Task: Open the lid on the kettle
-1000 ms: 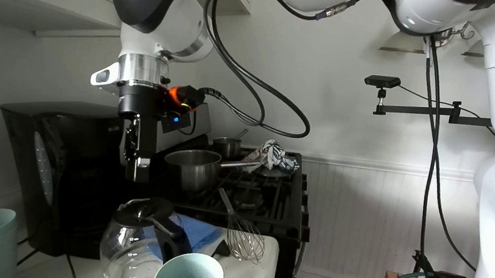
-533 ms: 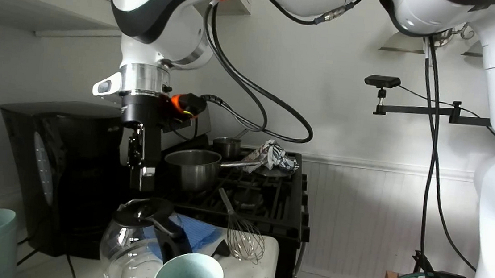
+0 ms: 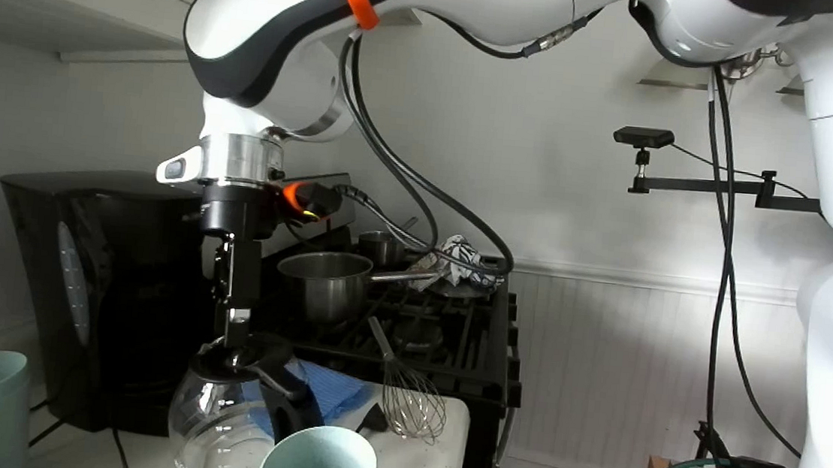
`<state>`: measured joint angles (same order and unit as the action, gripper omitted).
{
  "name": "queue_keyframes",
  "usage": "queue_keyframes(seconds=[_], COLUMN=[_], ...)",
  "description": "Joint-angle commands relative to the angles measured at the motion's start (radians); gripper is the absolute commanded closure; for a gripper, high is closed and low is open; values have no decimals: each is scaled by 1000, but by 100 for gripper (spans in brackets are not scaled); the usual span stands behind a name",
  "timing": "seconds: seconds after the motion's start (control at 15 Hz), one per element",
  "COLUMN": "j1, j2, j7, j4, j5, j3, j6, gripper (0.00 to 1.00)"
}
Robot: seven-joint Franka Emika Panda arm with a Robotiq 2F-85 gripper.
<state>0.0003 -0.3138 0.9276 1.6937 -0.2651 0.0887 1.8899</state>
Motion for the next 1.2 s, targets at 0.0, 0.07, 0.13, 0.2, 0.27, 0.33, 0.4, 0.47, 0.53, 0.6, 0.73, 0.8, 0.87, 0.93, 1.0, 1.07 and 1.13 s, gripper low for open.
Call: queue_keyframes(seconds=[0.0,0.07,0.13,0.2,0.27,0.33,0.4,0.47,0.53,0.6,0.73,0.8,0.87,0.93,1.0,1.07,1.13], j1=[-7,-7,-7,-8,-8,-9,-9,-8,-8,-9,-7,-8,-8,-8,-8,-8,-8], j2=[16,16,16,15,16,15,14,13,11,10,8,6,4,3,2,0,-1], j7=[-18,-17,-18,-22,-23,-25,-27,-32,-34,-34,-40,-42,-44,-48,-49,-57,-60], j4=[42,45,47,45,45,44,43,42,43,43,43,41,40,39,37,33,31], j5=[-29,-27,-25,-26,-26,-29,-28,-26,-23,-22,-16,-14,-14,-13,-14,-9,-7], j3=[15,17,18,20,21,23,24,25,25,26,24,24,23,22,23,21,20], j6=[100,108,113,101,95,86,82,75,70,62,52,45,39,34,25,11,1], gripper=[0,0,0,0,0,0,0,0,0,0,0,0,0,0,0,0,0])
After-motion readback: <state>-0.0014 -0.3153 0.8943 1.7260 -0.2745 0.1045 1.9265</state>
